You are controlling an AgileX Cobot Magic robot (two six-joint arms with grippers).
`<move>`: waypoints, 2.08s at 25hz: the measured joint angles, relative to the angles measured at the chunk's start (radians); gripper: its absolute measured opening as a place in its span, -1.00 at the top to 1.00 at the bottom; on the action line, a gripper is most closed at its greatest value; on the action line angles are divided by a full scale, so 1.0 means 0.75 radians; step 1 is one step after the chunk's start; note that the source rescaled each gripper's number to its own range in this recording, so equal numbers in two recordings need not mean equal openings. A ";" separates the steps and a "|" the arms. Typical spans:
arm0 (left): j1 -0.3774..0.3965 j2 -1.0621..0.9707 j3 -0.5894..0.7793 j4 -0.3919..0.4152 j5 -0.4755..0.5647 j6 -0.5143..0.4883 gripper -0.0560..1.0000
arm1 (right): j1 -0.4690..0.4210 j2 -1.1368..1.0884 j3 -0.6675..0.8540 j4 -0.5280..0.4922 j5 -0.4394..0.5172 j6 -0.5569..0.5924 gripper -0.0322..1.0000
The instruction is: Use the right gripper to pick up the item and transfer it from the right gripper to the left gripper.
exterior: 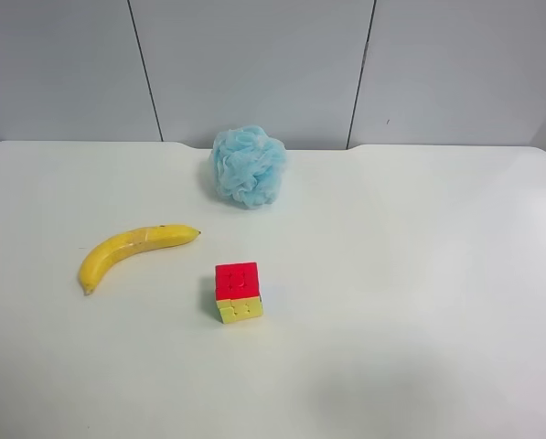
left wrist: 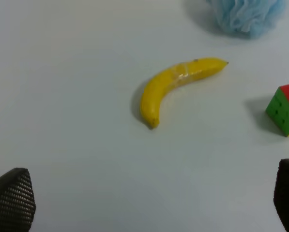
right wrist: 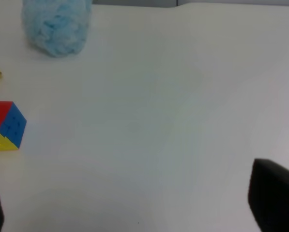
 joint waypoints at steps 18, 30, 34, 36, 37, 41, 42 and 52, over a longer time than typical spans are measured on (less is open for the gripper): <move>0.000 0.000 0.161 0.002 -0.157 -0.006 -1.00 | -0.054 0.000 0.000 0.000 0.000 0.000 -1.00; 0.000 0.000 0.161 0.003 -0.158 -0.006 -1.00 | -0.224 0.000 0.000 0.000 0.000 0.000 -1.00; 0.000 0.000 0.161 0.003 -0.158 -0.006 -1.00 | -0.224 0.000 0.000 0.000 0.000 0.000 -1.00; 0.000 0.000 0.161 0.003 -0.158 -0.006 -1.00 | -0.224 0.000 0.000 0.000 0.000 0.000 -1.00; 0.000 0.000 0.161 0.005 -0.158 -0.006 -1.00 | -0.224 0.000 0.000 0.000 0.000 0.000 -1.00; 0.000 0.000 0.161 0.005 -0.158 -0.006 -1.00 | -0.224 0.000 0.000 0.000 0.000 0.000 -1.00; 0.000 0.000 0.161 0.005 -0.158 -0.006 -1.00 | -0.224 0.000 0.000 0.000 0.000 0.000 -1.00; 0.000 0.000 0.161 0.005 -0.158 -0.006 -1.00 | -0.224 0.000 0.000 0.000 0.000 0.000 -1.00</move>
